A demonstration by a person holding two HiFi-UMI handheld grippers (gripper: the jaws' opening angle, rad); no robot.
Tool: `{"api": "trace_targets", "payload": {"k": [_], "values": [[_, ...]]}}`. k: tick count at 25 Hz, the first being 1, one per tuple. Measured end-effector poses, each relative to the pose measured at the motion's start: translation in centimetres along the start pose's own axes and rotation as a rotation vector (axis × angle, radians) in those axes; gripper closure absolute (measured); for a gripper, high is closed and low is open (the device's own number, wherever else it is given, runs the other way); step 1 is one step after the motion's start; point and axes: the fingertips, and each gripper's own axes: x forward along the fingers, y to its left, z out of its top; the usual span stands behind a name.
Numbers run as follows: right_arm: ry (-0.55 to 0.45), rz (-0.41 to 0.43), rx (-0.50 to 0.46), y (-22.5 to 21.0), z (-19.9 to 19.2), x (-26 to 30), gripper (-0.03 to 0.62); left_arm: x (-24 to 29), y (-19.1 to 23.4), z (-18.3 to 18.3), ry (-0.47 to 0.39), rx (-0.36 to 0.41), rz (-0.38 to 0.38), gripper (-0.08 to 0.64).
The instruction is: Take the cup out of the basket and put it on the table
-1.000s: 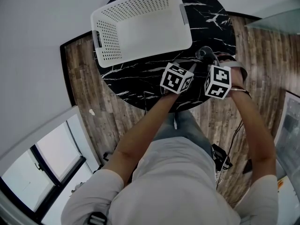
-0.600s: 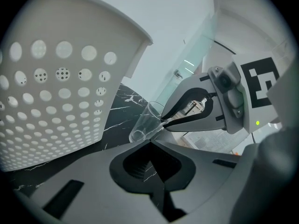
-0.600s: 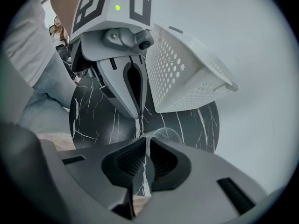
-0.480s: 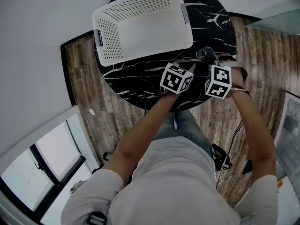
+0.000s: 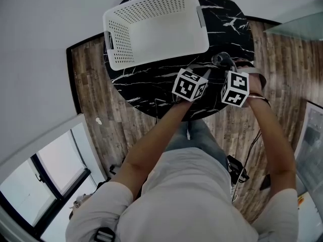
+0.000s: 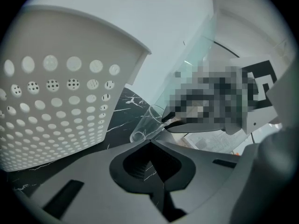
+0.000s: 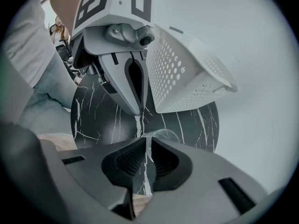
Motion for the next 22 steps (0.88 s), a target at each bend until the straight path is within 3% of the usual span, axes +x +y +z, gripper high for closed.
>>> {"api": "trace_targets", "payload": {"k": [15, 22], "values": [[-0.088, -0.081, 0.074, -1.9, 2.9, -4.6, 0.566, -4.5, -1.2, 3.0, -0.069, 0.034, 0.027, 0.561], [-0.204, -0.086, 0.177, -1.7, 6.1, -6.8, 0.566, -8.3, -1.3, 3.7, -0.136, 0.019, 0.051, 0.561]]}}
